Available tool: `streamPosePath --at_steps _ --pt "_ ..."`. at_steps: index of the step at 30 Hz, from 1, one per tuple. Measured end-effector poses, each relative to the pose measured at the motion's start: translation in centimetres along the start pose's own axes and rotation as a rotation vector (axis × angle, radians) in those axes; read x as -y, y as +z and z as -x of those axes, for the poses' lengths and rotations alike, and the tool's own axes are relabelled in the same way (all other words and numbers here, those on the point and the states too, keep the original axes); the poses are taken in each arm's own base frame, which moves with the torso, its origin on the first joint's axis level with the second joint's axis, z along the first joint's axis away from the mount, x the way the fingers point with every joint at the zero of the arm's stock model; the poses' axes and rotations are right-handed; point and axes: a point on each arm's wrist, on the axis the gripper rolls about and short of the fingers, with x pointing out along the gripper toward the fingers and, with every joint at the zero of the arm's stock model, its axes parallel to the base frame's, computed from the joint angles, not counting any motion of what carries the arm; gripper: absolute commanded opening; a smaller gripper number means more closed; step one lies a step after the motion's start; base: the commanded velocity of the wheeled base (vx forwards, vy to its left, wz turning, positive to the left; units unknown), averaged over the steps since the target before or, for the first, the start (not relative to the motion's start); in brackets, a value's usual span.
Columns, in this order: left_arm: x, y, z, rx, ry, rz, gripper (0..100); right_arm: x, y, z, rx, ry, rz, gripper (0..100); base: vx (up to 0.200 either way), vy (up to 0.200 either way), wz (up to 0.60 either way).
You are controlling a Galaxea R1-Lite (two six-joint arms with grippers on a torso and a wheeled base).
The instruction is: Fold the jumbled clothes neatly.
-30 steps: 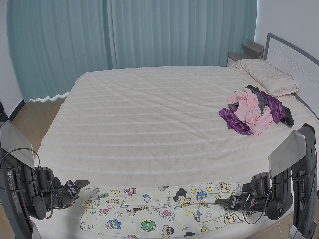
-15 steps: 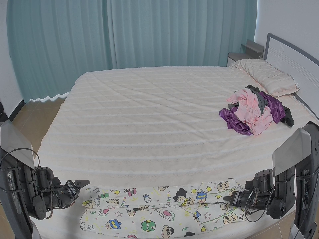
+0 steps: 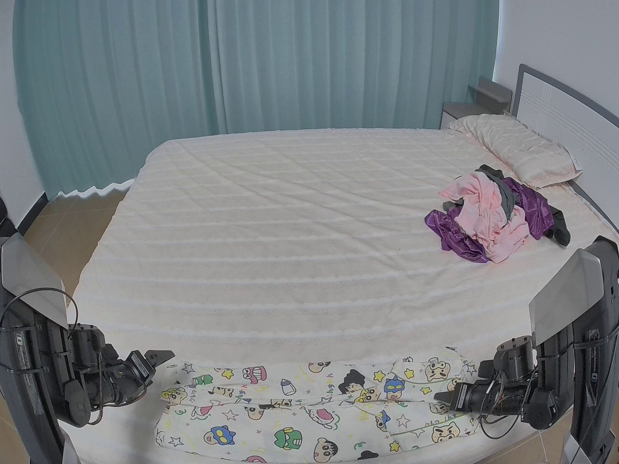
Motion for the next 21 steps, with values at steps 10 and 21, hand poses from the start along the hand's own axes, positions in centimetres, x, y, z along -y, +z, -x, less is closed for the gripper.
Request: streamPosePath --at_steps 10,21 --pt "0.0 -0.3 -0.2 -0.001 0.018 -0.005 100 0.3 0.6 0.6 0.031 -0.005 -0.009 100 0.000 0.000 0.00" --pt "0.0 -0.3 -0.2 -0.003 0.019 -0.010 100 0.3 1.7 -0.3 0.077 0.014 -0.013 0 0.000 0.000 0.00"
